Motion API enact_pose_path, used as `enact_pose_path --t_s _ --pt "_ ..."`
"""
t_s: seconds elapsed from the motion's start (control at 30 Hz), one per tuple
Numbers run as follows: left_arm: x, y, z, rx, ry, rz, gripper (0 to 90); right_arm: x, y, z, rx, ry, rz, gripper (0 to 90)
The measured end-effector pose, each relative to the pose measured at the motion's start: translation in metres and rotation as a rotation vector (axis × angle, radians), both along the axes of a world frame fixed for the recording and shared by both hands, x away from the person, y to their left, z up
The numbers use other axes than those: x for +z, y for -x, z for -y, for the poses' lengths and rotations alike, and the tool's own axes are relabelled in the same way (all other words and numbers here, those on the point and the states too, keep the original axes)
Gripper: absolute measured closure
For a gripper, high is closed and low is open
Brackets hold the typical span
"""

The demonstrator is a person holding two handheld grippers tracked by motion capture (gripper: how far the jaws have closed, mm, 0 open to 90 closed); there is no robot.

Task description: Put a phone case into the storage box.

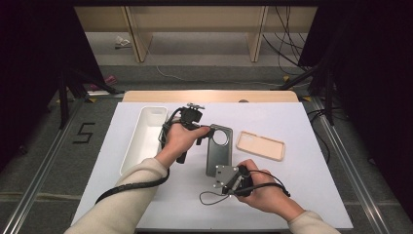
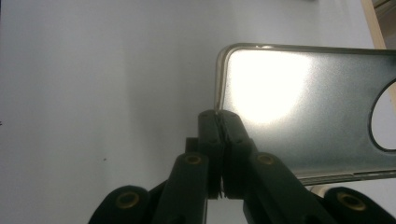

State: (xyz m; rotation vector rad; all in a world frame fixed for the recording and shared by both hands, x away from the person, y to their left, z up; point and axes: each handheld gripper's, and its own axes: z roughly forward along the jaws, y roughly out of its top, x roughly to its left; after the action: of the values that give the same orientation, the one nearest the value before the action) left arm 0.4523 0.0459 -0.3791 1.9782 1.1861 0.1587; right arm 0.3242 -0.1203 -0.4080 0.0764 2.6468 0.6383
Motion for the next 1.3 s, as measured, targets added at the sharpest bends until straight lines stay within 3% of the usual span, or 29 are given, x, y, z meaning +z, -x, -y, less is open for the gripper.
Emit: enact_pose_path --t_s 0.3,0.67,0.77,0.8,0.87,0.97,1.13,1.3 --pt "-0.0007 0.0004 0.0008 0.019 0.001 -0.016 72.3 -0.0014 0.0007 -0.0014 0.009 0.019 0.021 89.1" --pt "-0.0011 0.0013 0.0000 0.039 0.005 -0.027 80.8 -0.0026 0.0018 -0.0035 0.010 0.029 0.029 89.1" --pt "-0.0023 0.0007 0.0002 0.044 -0.010 -0.036 77.1 -0.0026 0.0026 -0.0039 0.006 0.033 0.046 89.0" --pt "-0.0031 0.0007 0.0005 0.047 -0.011 -0.043 68.4 -0.0021 0.0023 -0.0034 0.000 0.030 0.054 89.0" --pt "-0.0042 0.0007 0.0009 0.050 -0.011 -0.048 63.8 -0.0014 0.0022 -0.0028 0.000 0.024 0.057 89.1" --pt "-0.0062 0.0003 0.0021 0.054 -0.010 -0.051 61.9 -0.0002 0.0024 -0.0027 -0.004 0.022 0.061 89.1" --pt "-0.0054 0.0000 0.0037 0.056 0.009 -0.039 72.5 -0.0019 0.0030 -0.0034 -0.001 0.030 0.061 89.1" --pt "-0.0017 0.0003 0.0035 0.063 0.054 -0.055 75.7 -0.0032 0.0012 -0.0024 -0.004 0.029 0.055 89.1"
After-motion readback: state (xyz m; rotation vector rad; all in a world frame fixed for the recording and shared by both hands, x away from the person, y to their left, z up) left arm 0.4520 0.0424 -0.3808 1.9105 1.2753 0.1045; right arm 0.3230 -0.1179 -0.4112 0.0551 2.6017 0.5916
